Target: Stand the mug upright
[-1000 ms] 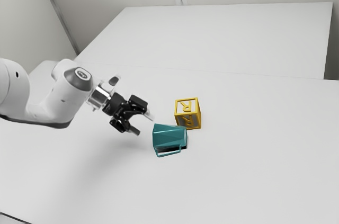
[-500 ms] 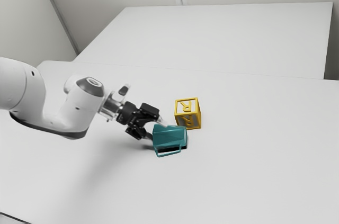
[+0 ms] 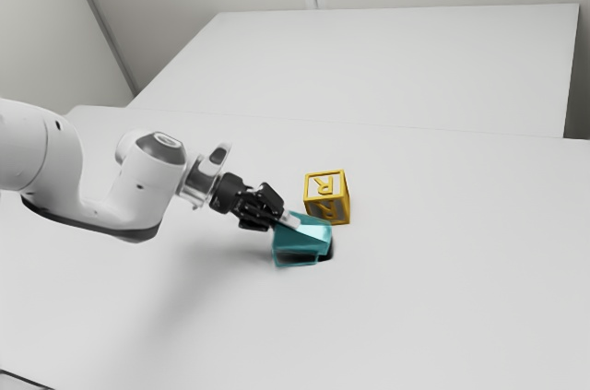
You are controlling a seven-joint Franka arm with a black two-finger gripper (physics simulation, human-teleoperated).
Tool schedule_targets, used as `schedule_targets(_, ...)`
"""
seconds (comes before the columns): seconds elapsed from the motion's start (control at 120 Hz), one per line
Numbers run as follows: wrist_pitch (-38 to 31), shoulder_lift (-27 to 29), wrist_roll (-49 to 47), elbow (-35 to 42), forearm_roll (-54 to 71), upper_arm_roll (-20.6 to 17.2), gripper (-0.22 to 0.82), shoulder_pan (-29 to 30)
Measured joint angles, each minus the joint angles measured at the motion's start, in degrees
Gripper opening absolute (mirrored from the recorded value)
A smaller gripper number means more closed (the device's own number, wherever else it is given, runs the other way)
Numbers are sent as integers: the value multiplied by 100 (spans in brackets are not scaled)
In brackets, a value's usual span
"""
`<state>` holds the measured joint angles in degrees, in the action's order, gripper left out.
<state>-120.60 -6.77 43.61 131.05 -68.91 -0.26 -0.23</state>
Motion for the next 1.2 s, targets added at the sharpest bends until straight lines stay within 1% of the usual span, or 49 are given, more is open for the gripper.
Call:
schedule_targets(0.158, 22, 66, 148, -15, -4, -98, -14, -9)
schedule_targets(0.333, 44, 240, 258, -1, 9, -123, -16, -5)
schedule_targets(0.508, 215, 648, 279, -9, 215, -115, -17, 25)
schedule_targets(0.6, 321, 782, 153, -247, 938, -78, -18, 6)
schedule_targets(0.808, 713, 773, -446, -1441, 3700, -29, -18, -11)
schedule_targets(0.942, 858, 721, -1010, -1794, 5298, -42, -18, 25)
schedule_targets(1.05, 923, 538, -1421, -2082, 6157, -89, -18, 101)
schedule_targets(1.2, 947, 221, -1888, -2207, 6761, -201, -18, 149)
